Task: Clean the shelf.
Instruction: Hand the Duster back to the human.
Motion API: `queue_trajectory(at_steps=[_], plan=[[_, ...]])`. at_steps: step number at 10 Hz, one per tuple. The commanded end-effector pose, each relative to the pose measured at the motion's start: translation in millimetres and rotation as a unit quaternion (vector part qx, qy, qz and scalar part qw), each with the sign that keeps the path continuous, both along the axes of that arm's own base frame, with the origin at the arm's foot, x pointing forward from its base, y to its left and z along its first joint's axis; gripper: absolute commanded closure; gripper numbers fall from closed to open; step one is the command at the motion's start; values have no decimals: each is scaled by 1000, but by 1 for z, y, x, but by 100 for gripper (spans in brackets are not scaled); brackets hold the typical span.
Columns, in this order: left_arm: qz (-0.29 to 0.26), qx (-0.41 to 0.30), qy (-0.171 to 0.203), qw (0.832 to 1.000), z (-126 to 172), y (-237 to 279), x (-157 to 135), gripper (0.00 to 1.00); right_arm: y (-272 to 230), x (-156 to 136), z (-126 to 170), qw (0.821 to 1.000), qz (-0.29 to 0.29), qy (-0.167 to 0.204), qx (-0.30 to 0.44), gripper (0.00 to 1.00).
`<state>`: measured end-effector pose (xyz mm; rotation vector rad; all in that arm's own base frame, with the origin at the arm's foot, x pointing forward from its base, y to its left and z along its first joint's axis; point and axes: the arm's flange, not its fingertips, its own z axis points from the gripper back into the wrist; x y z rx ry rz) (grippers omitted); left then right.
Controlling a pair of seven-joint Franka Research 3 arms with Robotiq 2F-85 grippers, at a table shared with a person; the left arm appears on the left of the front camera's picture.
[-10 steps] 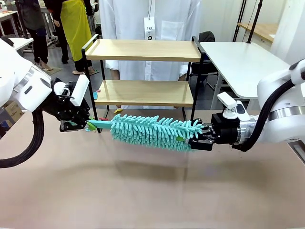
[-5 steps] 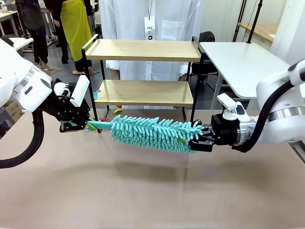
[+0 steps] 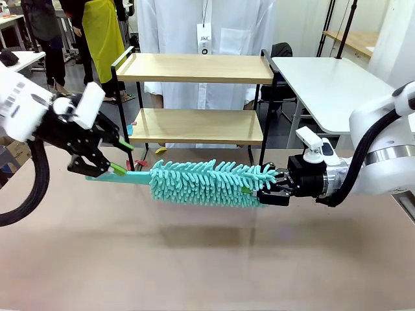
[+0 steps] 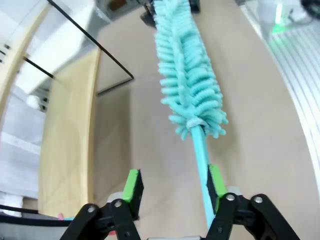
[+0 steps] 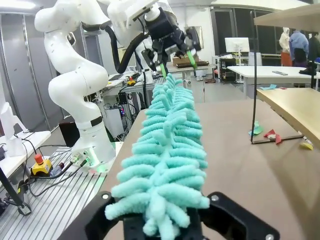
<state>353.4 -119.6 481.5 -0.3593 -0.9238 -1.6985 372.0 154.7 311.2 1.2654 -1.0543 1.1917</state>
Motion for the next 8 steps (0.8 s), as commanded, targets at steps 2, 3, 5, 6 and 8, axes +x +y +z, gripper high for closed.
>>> queue_trajectory(at_steps=[2, 3, 5, 6, 8], plan=[[-13, -93, 10, 996, -6, 63, -19, 0, 1, 0, 2, 1000, -1, -8, 1, 100], [-7, -102, 25, 994, -8, 84, -25, 0, 1, 0, 2, 1000, -1, -8, 1, 100], [8, -131, 42, 990, -15, 127, -38, 0, 1, 0, 2, 1000, -1, -8, 1, 100], [11, -139, 51, 989, -19, 138, -42, 0, 1, 0, 2, 1000, -1, -8, 1, 100], [24, -152, 75, 985, -21, 140, -41, 0, 1, 0, 2, 1000, -1, -8, 1, 100]])
